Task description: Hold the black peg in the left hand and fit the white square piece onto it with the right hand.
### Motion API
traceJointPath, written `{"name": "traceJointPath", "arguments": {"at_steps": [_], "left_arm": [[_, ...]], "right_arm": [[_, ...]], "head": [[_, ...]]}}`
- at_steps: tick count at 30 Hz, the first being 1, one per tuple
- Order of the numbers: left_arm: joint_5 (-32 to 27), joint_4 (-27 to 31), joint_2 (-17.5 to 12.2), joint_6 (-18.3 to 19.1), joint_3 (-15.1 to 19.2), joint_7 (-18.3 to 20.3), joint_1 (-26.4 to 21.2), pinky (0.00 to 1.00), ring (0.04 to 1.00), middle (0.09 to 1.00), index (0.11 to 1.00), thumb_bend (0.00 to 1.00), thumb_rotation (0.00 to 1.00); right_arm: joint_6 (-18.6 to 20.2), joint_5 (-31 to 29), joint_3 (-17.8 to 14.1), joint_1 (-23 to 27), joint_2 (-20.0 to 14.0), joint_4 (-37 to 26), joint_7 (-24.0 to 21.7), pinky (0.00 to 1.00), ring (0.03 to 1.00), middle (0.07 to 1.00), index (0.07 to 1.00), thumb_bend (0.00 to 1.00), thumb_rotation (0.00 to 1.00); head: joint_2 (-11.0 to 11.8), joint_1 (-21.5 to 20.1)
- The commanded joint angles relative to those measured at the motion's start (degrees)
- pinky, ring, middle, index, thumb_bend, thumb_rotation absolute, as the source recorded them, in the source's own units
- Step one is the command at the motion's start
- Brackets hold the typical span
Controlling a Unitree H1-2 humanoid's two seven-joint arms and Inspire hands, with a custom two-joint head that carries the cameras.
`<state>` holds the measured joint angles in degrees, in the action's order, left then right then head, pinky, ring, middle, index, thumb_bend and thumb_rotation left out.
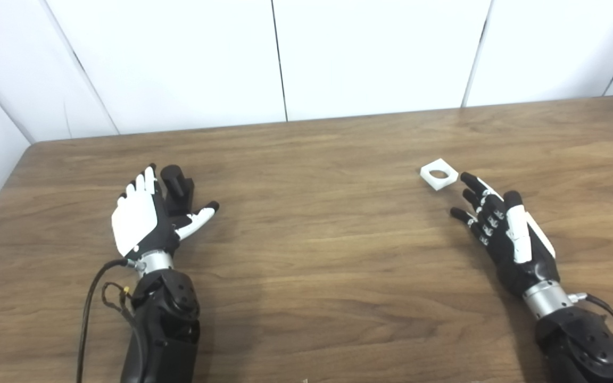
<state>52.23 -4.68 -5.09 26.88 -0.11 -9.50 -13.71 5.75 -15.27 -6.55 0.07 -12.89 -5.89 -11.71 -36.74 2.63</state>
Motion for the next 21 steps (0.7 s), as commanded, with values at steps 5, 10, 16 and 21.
{"name": "traceJointPath", "arguments": {"at_steps": [5,10,16,21], "left_arm": [[-1.5,-2.0,0.8,0.0,2.1,-3.6,-4.5,1.0,1.0,1.0,0.993,0.79,0.52],[-1.2,-5.2,1.9,0.0,4.7,-3.9,-7.0,1.0,1.0,1.0,0.984,0.77,0.52],[0.1,-8.0,2.0,0.0,5.6,-3.8,-8.8,1.0,1.0,1.0,0.949,0.77,0.53],[2.6,-9.3,1.5,0.0,5.5,-2.9,-9.5,1.0,1.0,1.0,0.903,0.77,0.54]], "right_arm": [[-1.9,-0.8,0.0,-0.6,-0.8,1.6,-1.8,0.89,1.0,0.997,0.907,0.69,1.0],[-2.8,-0.3,0.0,-1.0,-1.0,2.3,-2.2,0.87,0.992,0.984,0.902,0.69,1.0],[-3.2,-0.2,-0.1,-1.4,-0.9,2.4,-2.2,0.85,0.99,0.993,0.91,0.69,1.0],[-3.7,-1.2,-0.3,-1.6,-0.9,3.0,-2.9,0.86,0.998,0.997,0.913,0.68,1.0]], "head": [[0.0,0.5],[0.0,0.5],[0.1,0.8],[0.1,0.8]]}}
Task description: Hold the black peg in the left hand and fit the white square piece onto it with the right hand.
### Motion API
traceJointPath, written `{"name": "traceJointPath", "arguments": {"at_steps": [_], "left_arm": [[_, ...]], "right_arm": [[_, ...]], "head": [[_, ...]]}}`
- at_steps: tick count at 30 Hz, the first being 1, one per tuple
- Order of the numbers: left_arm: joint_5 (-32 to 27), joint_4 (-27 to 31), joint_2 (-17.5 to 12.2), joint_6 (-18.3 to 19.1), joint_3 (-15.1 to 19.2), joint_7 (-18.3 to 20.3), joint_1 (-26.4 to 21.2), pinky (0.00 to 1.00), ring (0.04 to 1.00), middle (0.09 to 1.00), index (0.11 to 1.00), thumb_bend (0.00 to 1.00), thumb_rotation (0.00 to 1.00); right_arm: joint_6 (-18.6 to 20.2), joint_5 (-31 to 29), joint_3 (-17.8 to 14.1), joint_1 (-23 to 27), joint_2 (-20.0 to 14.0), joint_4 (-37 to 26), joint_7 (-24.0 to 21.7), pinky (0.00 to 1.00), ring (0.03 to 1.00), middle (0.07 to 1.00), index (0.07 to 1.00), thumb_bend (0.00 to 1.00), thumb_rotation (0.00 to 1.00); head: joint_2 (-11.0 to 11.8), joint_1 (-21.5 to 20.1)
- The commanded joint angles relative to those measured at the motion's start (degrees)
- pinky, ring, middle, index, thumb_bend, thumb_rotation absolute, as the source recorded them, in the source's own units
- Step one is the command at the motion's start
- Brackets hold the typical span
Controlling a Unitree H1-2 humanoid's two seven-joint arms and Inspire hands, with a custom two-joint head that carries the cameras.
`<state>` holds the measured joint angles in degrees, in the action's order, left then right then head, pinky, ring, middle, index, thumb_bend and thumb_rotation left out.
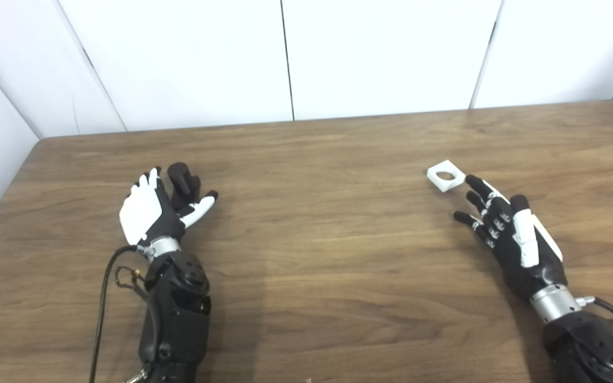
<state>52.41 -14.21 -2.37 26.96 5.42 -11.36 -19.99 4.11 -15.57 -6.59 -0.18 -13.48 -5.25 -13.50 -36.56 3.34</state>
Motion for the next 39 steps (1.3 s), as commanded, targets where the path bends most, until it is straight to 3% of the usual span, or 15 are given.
{"name": "traceJointPath", "arguments": {"at_steps": [1,12,14,18,23,33,39], "left_arm": [[3.0,-0.1,-1.4,-0.1,-0.2,-0.8,-3.3,1.0,1.0,1.0,0.889,0.77,0.55],[7.8,-1.1,-3.7,-0.1,-2.6,0.1,-3.6,1.0,1.0,0.983,0.674,0.74,0.45],[7.7,-0.7,-4.5,-0.1,-3.8,-0.2,-3.1,1.0,1.0,0.953,0.622,0.74,0.34],[7.2,-0.2,-5.6,-0.1,-5.3,-0.8,-2.5,1.0,1.0,0.922,0.582,0.75,0.24],[7.4,-0.3,-6.5,-0.1,-6.5,-1.4,-2.0,1.0,1.0,0.9,0.583,0.78,0.18],[6.4,0.1,-7.3,-0.1,-8.0,-1.6,-1.4,1.0,1.0,0.901,0.582,0.76,0.18],[0.8,3.2,-7.3,-0.7,-8.3,0.7,-0.5,1.0,1.0,0.912,0.578,0.75,0.12]], "right_arm": [[-2.2,-0.9,-0.3,-1.4,-0.2,2.5,-1.1,0.86,0.997,0.995,0.911,0.68,1.0],[-2.9,-0.5,-0.2,-2.0,-0.5,2.8,-1.6,0.85,0.997,0.998,0.925,0.65,1.0],[-3.2,-0.5,-0.3,-2.1,-0.5,2.9,-1.9,0.85,0.996,0.996,0.924,0.64,1.0],[-2.9,-0.6,-0.4,-2.1,-0.4,2.7,-1.8,0.85,0.993,0.991,0.923,0.63,1.0],[-2.8,-0.6,-0.6,-2.1,-0.4,2.3,-1.7,0.85,0.996,0.991,0.923,0.69,1.0],[-2.9,-0.6,-0.8,-2.2,-0.5,2.2,-2.0,0.88,0.997,0.991,0.924,0.68,1.0],[-2.6,-0.4,-0.9,-2.1,-0.6,1.6,-1.7,0.9,1.0,0.992,0.911,0.67,1.0]], "head": [[0.1,0.4],[0.0,0.6],[0.0,0.5],[0.0,0.5],[-0.2,0.7],[-0.5,0.6],[-0.7,0.1]]}}
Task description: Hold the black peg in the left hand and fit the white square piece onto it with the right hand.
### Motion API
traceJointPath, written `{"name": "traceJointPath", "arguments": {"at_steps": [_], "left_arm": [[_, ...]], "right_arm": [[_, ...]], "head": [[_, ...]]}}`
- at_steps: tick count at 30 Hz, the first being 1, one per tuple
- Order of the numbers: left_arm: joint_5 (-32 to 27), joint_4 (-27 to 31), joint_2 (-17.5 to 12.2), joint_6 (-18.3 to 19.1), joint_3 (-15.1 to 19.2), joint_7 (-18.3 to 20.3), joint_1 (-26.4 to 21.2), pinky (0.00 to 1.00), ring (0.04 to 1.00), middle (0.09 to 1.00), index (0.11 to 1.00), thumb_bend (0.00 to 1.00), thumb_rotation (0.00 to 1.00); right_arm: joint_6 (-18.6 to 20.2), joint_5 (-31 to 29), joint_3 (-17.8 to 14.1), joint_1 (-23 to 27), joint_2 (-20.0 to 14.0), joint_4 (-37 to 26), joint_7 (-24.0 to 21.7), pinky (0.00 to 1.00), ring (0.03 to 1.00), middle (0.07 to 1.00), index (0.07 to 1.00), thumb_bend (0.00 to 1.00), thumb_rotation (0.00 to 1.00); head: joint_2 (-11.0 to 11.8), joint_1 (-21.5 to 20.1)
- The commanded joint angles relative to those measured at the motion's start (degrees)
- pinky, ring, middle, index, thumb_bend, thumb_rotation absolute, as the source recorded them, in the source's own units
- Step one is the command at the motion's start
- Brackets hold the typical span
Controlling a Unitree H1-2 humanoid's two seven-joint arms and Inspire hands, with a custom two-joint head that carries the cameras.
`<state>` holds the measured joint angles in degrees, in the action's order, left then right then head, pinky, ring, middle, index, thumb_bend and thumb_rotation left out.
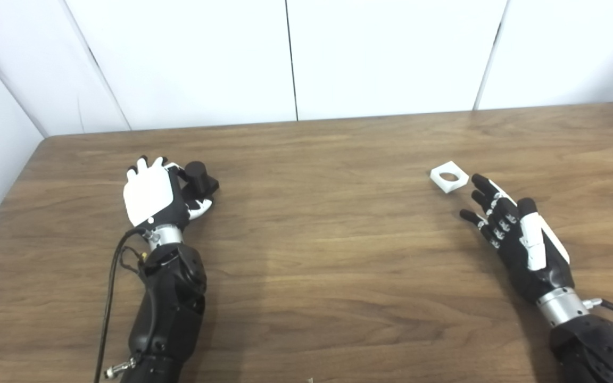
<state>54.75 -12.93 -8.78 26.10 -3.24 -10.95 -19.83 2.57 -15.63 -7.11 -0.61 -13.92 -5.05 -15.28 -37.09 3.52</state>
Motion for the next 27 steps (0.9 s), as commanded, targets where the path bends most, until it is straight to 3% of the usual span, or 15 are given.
{"name": "traceJointPath", "arguments": {"at_steps": [1,6,14,21,27], "left_arm": [[-3.3,2.7,-0.6,-0.4,0.6,0.5,-0.3,1.0,1.0,0.907,0.566,0.75,0.09],[-7.2,7.7,0.4,0.6,-0.5,4.2,1.6,0.85,0.986,0.885,0.573,0.75,0.1],[-7.4,15.7,2.4,0.8,-2.8,13.1,4.2,0.86,0.966,0.872,0.598,0.75,0.14],[-4.4,22.7,3.6,0.7,-9.3,19.0,7.9,0.81,0.943,0.869,0.6,0.75,0.18],[-2.8,26.5,4.0,-1.2,-15.4,19.3,12.0,0.8,0.939,0.868,0.593,0.76,0.23]], "right_arm": [[-1.1,-0.4,-0.4,-1.6,-0.2,1.3,0.0,0.9,1.0,0.992,0.91,0.67,1.0],[-0.2,-0.1,-0.4,-1.7,-0.1,0.5,0.5,0.9,1.0,0.991,0.909,0.7,1.0],[-0.3,0.9,0.1,-1.5,0.2,0.3,0.9,0.88,1.0,0.993,0.915,0.7,1.0],[0.0,0.6,0.4,-1.0,0.5,0.3,0.8,0.89,1.0,0.994,0.914,0.67,1.0],[0.8,0.8,0.6,-0.7,0.9,-0.4,1.3,0.91,1.0,0.994,0.912,0.69,1.0]], "head": [[-0.2,-0.1],[-0.4,-0.4],[-0.4,-0.8],[-0.4,-1.8],[-0.6,-2.7]]}}
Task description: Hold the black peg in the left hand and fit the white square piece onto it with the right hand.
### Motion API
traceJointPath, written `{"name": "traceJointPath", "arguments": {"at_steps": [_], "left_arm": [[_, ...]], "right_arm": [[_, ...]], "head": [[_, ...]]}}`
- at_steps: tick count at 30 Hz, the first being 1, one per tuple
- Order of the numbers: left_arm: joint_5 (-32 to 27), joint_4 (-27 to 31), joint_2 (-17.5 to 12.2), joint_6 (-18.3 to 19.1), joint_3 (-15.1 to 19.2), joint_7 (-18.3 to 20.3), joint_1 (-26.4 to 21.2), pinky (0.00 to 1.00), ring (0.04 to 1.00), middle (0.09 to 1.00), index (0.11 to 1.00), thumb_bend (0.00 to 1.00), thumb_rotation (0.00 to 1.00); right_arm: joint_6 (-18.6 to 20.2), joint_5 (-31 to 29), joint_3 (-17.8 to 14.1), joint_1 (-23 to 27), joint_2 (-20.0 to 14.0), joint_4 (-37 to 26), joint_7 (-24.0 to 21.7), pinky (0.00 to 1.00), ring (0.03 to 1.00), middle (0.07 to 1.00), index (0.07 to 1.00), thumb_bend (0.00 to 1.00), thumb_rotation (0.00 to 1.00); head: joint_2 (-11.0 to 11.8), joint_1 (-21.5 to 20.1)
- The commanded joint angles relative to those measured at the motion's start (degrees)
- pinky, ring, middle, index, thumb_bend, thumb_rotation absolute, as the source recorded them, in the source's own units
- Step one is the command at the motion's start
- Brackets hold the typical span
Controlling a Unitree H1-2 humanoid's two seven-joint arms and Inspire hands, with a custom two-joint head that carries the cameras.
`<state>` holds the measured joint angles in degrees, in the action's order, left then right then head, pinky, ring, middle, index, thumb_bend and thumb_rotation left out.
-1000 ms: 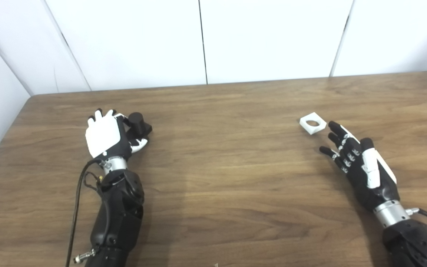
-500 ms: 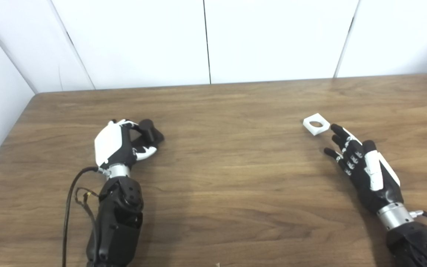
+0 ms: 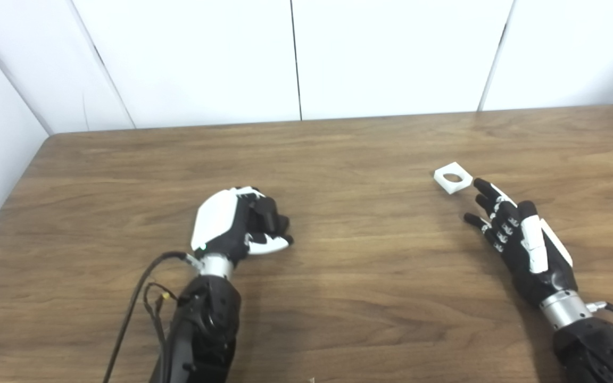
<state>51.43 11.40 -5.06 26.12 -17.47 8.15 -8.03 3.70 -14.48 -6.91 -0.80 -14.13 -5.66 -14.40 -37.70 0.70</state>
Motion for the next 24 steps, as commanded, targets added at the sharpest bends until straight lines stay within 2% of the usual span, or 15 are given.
{"name": "traceJointPath", "arguments": {"at_steps": [1,5,10,14,24], "left_arm": [[0.4,2.7,0.5,-1.6,-2.0,0.2,1.0,0.81,0.944,0.87,0.593,0.77,0.22],[0.8,4.9,0.8,-2.4,-5.2,1.0,3.6,0.84,0.961,0.887,0.601,0.77,0.22],[1.2,7.3,1.0,-3.2,-8.0,2.4,6.2,0.92,0.973,0.896,0.606,0.77,0.21],[0.7,8.7,1.2,-4.2,-9.8,3.3,7.9,0.93,0.988,0.908,0.616,0.76,0.2],[2.1,9.5,1.6,-5.4,-11.7,4.2,9.1,0.96,0.991,0.913,0.639,0.75,0.24]], "right_arm": [[0.2,-0.2,0.4,-0.5,1.2,-0.2,0.7,0.91,1.0,0.994,0.912,0.7,1.0],[1.3,-0.4,0.3,-0.5,1.4,-1.2,1.3,0.92,1.0,0.997,0.915,0.7,1.0],[2.0,-0.2,0.4,-0.3,1.3,-1.9,1.5,0.93,1.0,0.998,0.924,0.7,1.0],[2.2,0.2,0.6,0.1,1.4,-1.9,1.8,0.93,1.0,0.995,0.927,0.7,1.0],[1.4,0.6,1.1,-0.4,1.5,-1.7,2.1,0.91,1.0,0.99,0.925,0.69,1.0]], "head": [[0.0,-0.1],[-0.1,-0.7],[-0.2,-1.3],[-0.3,-1.7],[-0.5,-1.8]]}}
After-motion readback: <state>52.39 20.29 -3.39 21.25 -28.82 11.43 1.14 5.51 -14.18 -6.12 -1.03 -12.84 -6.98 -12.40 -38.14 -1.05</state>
